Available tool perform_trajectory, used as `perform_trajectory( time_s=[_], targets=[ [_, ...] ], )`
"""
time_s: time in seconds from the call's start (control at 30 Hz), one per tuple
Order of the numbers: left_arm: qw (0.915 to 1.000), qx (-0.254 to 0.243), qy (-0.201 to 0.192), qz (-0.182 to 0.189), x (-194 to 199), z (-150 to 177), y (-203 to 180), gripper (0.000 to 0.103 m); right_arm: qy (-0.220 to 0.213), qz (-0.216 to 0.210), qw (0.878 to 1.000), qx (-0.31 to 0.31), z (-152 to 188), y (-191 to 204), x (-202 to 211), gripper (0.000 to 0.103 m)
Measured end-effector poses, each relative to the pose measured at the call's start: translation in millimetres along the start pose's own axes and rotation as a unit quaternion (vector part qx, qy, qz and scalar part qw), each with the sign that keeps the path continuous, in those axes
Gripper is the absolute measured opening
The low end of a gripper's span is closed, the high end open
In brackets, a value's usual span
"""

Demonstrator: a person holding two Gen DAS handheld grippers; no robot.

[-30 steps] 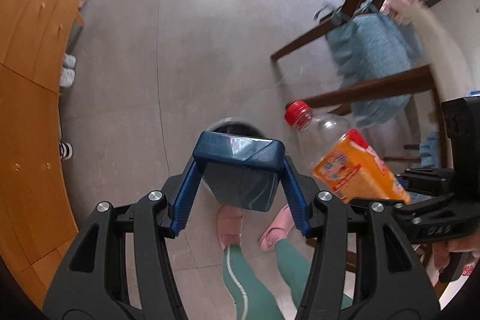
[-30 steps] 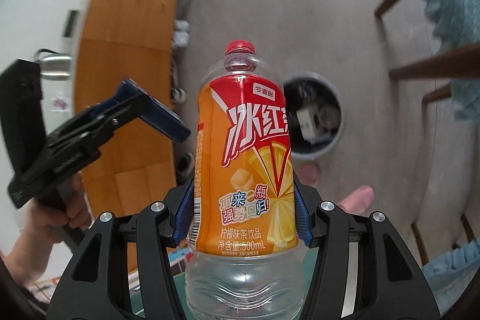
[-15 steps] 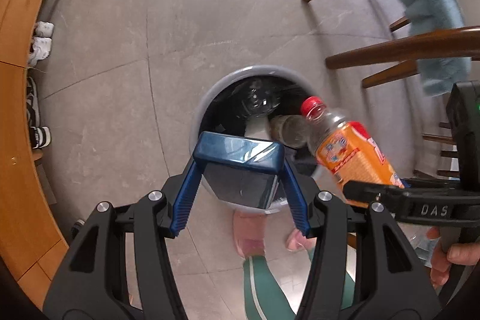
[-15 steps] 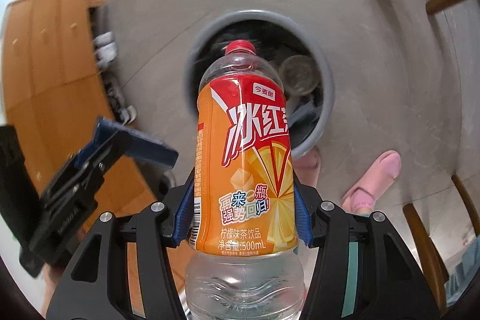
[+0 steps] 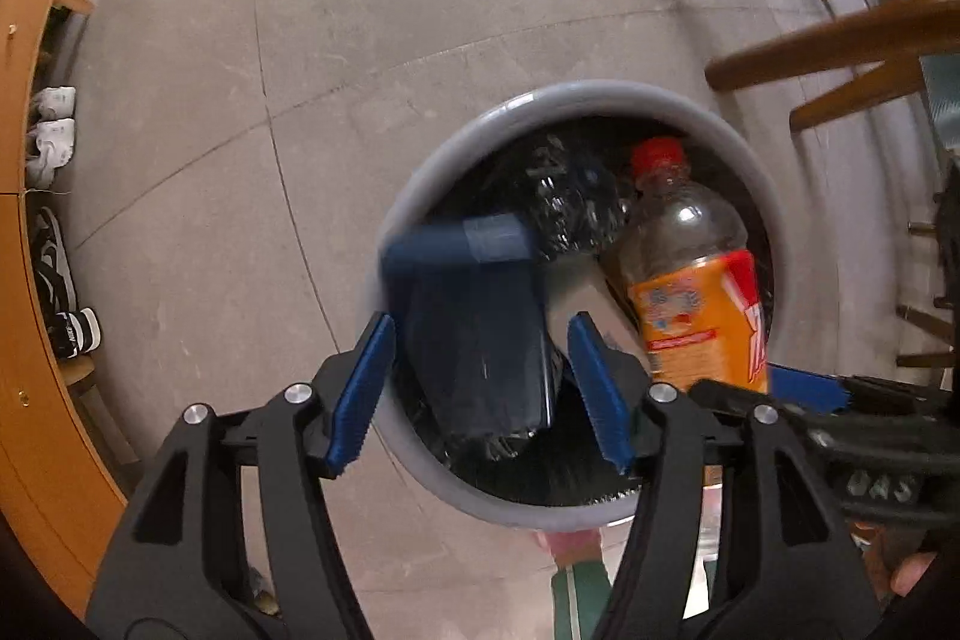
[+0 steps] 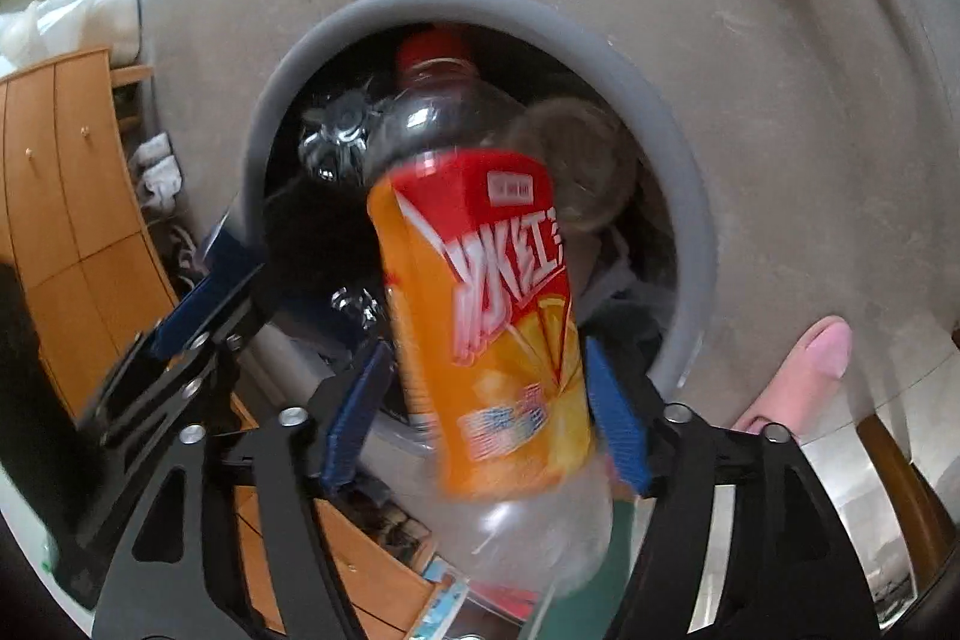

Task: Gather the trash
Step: 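Open left tool to drop the case while right tool drops the bottle, then move both open tools back toward the paper cup on the table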

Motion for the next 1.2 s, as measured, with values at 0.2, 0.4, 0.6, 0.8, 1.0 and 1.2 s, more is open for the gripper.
perform_trajectory(
  time_s=[0.2, 0.4, 0.6, 0.8, 1.0, 1.2],
  targets=[
    [0.9997, 0.023, -0.001, 0.005, 20, 8, 5, 0.072, -0.002, -0.001, 1.000, 0.019, 6, 1, 40, 0.070],
    [0.9984, 0.049, -0.001, 0.026, 60, 24, 15, 0.074, -0.006, 0.003, 0.999, 0.050, 15, 18, 87, 0.070],
    [0.9954, 0.086, -0.027, 0.034, 137, 34, 36, 0.074, -0.005, -0.018, 0.996, 0.091, 39, 66, 135, 0.070],
    [0.9910, 0.116, -0.066, 0.006, 242, 35, 67, 0.080, -0.014, -0.054, 0.987, 0.151, 78, 138, 203, 0.071],
    [0.9836, 0.136, -0.118, -0.013, 344, 32, 83, 0.081, -0.040, -0.085, 0.974, 0.208, 107, 198, 281, 0.071],
    [0.9759, 0.136, -0.168, -0.026, 426, 29, 82, 0.081, -0.069, -0.092, 0.958, 0.263, 129, 238, 356, 0.071]
  ],
)
Point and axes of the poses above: each gripper's, at about its wrist camera, not at the fingertips, and x roughly against the way its jaws point, y to its left, z to its underside, the point moved 9 cm from there along -x, roughly the way its jaws point, and after that the axes turned 9 degrees about -z, right-handed, at the moved point
